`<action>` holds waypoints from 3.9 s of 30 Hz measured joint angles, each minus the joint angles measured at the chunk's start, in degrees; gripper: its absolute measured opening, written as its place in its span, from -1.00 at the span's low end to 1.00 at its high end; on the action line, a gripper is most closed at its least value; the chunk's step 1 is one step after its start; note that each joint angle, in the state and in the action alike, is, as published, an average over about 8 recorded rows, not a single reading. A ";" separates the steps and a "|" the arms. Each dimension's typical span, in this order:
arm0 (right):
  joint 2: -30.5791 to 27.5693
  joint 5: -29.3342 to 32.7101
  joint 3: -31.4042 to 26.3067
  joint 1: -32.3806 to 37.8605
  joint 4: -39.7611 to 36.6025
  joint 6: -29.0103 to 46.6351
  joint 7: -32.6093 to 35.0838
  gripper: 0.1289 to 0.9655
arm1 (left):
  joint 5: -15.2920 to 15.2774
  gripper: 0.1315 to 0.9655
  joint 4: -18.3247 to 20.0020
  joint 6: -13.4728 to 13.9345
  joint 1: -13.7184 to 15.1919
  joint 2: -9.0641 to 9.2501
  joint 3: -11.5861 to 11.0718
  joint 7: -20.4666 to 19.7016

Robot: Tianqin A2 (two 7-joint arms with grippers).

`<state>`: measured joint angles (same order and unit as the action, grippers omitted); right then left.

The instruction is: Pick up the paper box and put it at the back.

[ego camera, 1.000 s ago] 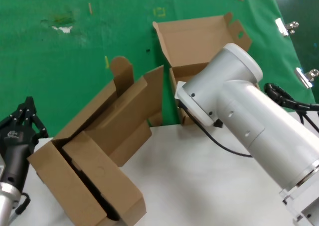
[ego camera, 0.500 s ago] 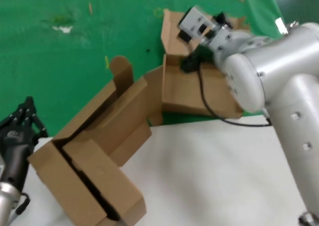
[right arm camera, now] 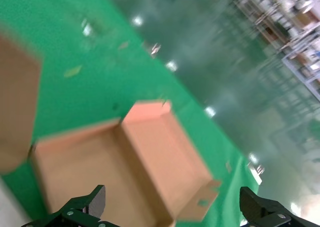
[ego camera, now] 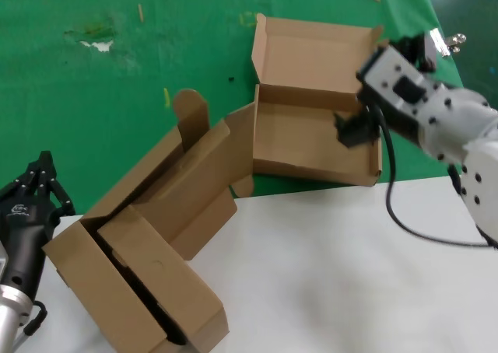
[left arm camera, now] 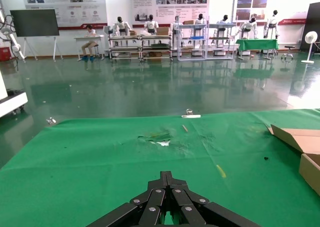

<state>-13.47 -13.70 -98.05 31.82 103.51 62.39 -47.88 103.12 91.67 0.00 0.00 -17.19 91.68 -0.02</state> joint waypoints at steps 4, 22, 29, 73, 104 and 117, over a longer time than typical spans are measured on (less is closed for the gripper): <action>-1.82 -1.42 -0.04 -1.98 -2.74 -0.52 3.93 0.85 | 0.00 -0.98 0.00 0.00 0.00 0.00 0.00 0.00; -0.02 -0.12 -11.94 12.41 -33.10 -4.22 19.88 0.82 | 0.00 -0.98 0.00 0.00 0.00 0.00 0.00 0.00; 2.93 0.12 -15.58 18.10 -41.31 -4.34 21.35 0.64 | 0.00 -0.98 0.00 0.00 0.00 0.00 0.00 0.00; -2.72 -17.01 -21.10 14.67 -30.07 6.08 21.89 -0.93 | 0.00 -0.98 0.00 0.00 0.00 0.00 0.00 0.00; -8.51 -6.49 -20.04 13.02 -31.12 3.94 17.32 -0.98 | 0.00 -0.98 0.00 0.00 0.00 0.00 0.00 0.00; -9.13 -5.30 -17.73 9.62 -25.70 5.97 14.96 -0.98 | 0.00 -0.98 0.00 0.00 0.00 0.00 0.00 0.00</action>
<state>-22.60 -19.01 -115.78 41.44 77.81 68.36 -32.92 103.12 91.67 0.00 0.00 -17.19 91.68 -0.02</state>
